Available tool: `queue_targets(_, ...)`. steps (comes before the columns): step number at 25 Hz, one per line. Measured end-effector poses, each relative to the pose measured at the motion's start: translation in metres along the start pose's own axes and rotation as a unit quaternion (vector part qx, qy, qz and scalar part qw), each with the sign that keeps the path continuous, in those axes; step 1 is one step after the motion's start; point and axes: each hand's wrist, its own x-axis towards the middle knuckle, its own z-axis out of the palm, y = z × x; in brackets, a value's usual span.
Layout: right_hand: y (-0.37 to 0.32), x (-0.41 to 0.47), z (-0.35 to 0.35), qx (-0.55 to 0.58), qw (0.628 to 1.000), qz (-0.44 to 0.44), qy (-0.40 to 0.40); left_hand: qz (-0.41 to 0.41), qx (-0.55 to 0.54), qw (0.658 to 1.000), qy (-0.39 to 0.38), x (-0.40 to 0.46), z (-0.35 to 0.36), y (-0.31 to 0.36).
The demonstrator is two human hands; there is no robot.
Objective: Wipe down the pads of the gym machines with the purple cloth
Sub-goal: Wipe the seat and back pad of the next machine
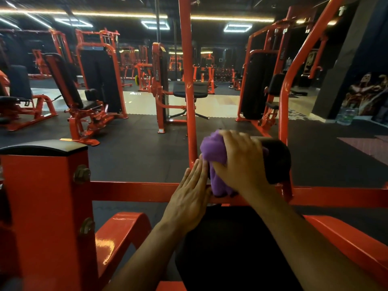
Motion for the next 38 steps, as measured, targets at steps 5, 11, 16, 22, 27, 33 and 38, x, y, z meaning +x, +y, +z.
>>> queue_targets(5,0.006,0.135,-0.008,0.112,0.890,0.200,-0.394,-0.019,0.038,0.999,-0.028,0.001,-0.005,0.004)
queue_targets(11,0.002,0.082,-0.007,0.041,0.963,0.121,-0.236,-0.038,0.019,0.999,-0.012,-0.005,-0.003,0.015)
queue_targets(16,-0.010,-0.006,0.011,-0.044,0.999,0.017,0.023,-0.030,0.001,0.999,-0.041,-0.009,0.001,0.011)
queue_targets(22,-0.003,0.090,-0.018,0.050,0.949,0.135,-0.280,-0.034,0.006,0.999,-0.015,-0.007,0.000,0.009)
queue_targets(27,0.006,0.101,-0.016,0.058,0.941,0.158,-0.294,-0.029,0.053,0.997,-0.048,-0.012,-0.006,0.006)
queue_targets(33,0.045,-0.106,-0.072,0.255,0.959,0.108,0.064,0.024,0.062,0.998,0.020,-0.040,0.009,0.041)
queue_targets(38,0.103,-0.217,-0.064,0.233,0.925,0.264,0.142,0.103,0.203,0.974,0.006,-0.078,0.047,0.048)
